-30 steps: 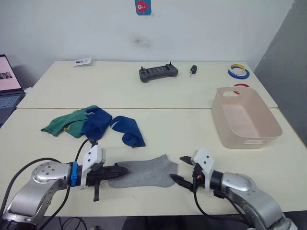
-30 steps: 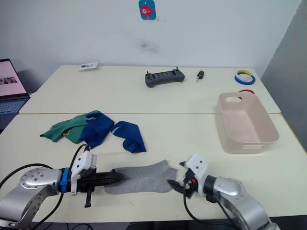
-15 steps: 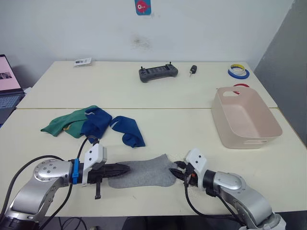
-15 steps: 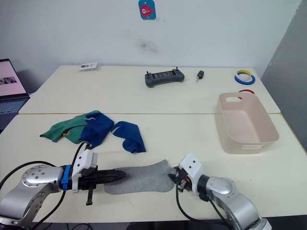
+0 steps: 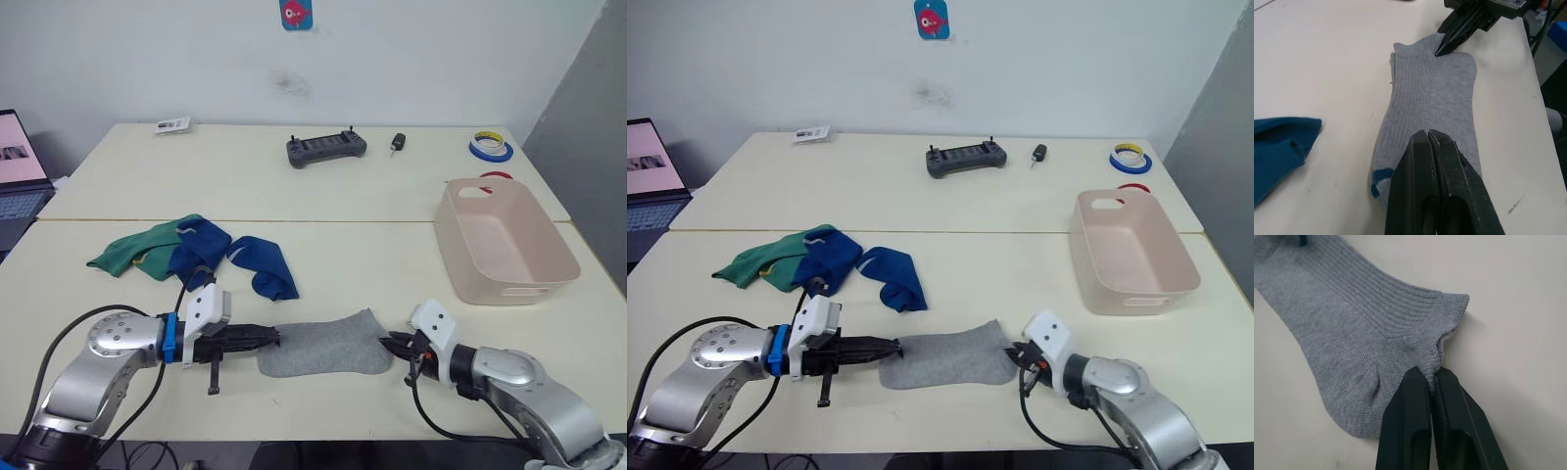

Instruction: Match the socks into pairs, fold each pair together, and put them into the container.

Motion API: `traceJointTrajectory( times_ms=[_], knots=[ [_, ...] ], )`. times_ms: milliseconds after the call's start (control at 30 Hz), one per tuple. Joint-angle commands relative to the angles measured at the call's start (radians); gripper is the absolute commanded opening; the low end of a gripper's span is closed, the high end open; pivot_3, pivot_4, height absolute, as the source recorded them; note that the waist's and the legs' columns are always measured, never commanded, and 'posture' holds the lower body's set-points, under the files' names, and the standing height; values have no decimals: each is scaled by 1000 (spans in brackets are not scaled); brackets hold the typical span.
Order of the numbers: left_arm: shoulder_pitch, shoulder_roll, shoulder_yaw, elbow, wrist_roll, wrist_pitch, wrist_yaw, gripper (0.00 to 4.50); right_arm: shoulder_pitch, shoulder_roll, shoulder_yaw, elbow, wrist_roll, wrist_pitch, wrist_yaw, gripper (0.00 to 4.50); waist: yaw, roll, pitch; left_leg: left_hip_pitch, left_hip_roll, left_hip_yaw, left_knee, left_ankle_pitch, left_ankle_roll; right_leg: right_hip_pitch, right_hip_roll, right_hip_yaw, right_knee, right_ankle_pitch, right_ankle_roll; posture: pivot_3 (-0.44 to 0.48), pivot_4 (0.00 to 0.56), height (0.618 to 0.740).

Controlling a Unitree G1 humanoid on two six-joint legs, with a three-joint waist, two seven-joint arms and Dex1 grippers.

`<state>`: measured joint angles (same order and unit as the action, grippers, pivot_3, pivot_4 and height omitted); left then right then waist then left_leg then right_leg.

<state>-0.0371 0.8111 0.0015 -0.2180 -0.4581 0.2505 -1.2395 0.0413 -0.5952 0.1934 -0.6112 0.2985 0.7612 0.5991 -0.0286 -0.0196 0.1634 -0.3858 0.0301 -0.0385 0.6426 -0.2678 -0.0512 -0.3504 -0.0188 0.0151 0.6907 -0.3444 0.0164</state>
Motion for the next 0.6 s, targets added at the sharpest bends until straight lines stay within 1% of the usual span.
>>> traceJointTrajectory(
  times_ms=[33, 233, 433, 533, 600],
  knots=[
    [-33, -22, -59, 12, 49, -23, 3, 0, -3, -18, -28, -32, 23, -10, 23, 14, 0, 0, 0, 0, 0, 0, 0, 0, 0, 0, 0, 0, 0, 0, 0, 0, 150, 740],
    [-75, -91, -156, 70, 138, -45, 45, 0, -11, -14, -29, -26, 22, -13, 14, 14, 0, 0, 0, 0, 0, 0, 0, 0, 0, 0, 0, 0, 0, 0, 0, 0, 150, 740],
    [-82, -116, -193, 160, 210, -88, 62, 0, 6, -10, -29, -24, 7, -18, -7, 14, 0, 0, 0, 0, 0, 0, 0, 0, 0, 0, 0, 0, 0, 0, 0, 0, 150, 740],
    [-73, -122, -201, 170, 217, -94, 67, 0, 23, 4, -61, -42, 21, -20, -22, 815, 0, 0, 0, 0, 0, 0, 0, 0, 0, 0, 0, 0, 0, 0, 0, 0, 150, 740],
    [-70, -129, -205, 170, 217, -93, 71, 0, 42, 16, -91, -67, 50, 2, -29, 1507, 0, 0, 0, 0, 0, 0, 0, 0, 0, 1, 0, 0, 0, 0, 0, 0, 150, 740]
  ],
)
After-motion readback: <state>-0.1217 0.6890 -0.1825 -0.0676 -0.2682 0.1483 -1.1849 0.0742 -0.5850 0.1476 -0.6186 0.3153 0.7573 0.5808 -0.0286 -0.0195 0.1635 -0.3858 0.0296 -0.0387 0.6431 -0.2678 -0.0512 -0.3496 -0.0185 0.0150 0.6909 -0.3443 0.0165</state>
